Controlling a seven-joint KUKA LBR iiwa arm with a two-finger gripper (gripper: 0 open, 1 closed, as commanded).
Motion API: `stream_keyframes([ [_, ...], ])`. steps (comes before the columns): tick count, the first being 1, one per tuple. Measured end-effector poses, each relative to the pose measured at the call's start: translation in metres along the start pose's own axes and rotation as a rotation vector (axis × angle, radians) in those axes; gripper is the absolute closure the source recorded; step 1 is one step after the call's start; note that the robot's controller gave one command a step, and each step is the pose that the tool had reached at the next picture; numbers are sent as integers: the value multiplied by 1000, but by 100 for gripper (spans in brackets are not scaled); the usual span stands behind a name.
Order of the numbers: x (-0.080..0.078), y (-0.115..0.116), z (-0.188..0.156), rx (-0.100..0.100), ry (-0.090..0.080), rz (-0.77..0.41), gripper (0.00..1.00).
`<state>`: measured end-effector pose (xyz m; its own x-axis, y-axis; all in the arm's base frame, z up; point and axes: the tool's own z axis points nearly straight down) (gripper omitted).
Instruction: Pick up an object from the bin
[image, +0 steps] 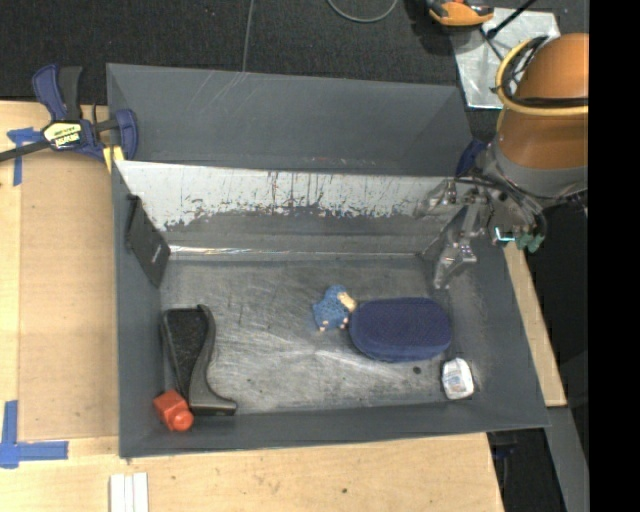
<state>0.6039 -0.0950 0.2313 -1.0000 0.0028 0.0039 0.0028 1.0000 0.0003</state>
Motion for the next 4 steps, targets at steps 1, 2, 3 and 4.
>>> stream_keyframes([
  [1,32,-8,145,0,-16,68,0],
  [2,39,15,129,2,-11,10,0],
  [3,36,11,130,1,-11,-101,0],
  [4,36,15,155,2,-9,-176,0],
])
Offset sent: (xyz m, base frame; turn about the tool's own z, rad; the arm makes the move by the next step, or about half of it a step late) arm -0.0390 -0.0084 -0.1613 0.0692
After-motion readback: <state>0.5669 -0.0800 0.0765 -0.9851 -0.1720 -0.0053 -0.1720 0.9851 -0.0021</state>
